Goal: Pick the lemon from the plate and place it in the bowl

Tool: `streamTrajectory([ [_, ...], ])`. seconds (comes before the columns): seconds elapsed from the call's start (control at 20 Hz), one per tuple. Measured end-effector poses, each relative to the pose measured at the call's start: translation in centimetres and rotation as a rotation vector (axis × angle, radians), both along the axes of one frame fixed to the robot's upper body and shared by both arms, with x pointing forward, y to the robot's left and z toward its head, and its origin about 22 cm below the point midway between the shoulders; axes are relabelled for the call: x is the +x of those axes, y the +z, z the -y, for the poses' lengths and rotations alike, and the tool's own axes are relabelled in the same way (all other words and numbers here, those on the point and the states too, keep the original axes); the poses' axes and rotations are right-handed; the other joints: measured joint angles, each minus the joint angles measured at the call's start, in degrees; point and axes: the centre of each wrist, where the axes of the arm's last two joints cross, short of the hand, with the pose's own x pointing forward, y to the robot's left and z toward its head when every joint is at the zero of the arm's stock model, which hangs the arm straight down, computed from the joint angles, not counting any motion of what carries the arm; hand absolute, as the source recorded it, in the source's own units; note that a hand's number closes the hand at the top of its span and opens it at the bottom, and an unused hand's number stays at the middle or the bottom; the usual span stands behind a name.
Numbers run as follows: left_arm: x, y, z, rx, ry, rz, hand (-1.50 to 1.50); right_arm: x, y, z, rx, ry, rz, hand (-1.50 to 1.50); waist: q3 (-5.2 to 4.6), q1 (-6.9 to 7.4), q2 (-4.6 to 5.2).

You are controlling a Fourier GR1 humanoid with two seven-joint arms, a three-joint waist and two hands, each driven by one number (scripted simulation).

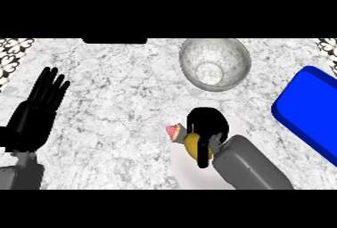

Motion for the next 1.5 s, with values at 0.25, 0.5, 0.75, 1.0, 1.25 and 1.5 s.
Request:
streamTrajectory([
  [0.25, 0.6, -0.2, 0.1, 0.001, -0.008, 0.000, 0.00, 0.2, 2.2, -5.3, 0.034, 0.095, 0.177, 1.50, 0.02, 0.18, 0.12],
  [0.5, 0.4, -0.4, 0.0, -0.002, -0.007, -0.003, 0.00, -0.3, 5.7, -7.7, 0.058, 0.047, 0.365, 1.50, 0.02, -0.13, -0.05],
  [0.75, 0.3, -0.8, 0.3, -0.005, 0.002, -0.008, 0.00, -0.5, 10.9, -8.3, 0.065, -0.036, 0.564, 1.50, 0.01, -0.79, -0.27],
  [1.0, 0.2, -0.7, 0.5, -0.007, 0.008, -0.004, 0.00, 0.4, 14.8, -6.8, 0.063, -0.130, 0.712, 1.50, 0.00, -0.93, -0.27],
  [1.25, 0.2, -0.7, 0.8, -0.005, 0.005, -0.006, 0.00, 1.8, 16.8, -4.4, 0.068, -0.231, 0.768, 1.50, 0.02, -0.83, -0.16],
  [1.5, 0.4, -0.3, 0.4, -0.008, 0.000, -0.001, 0.00, 4.9, 17.3, -1.4, 0.073, -0.343, 0.806, 1.50, 0.03, -0.46, 0.04],
])
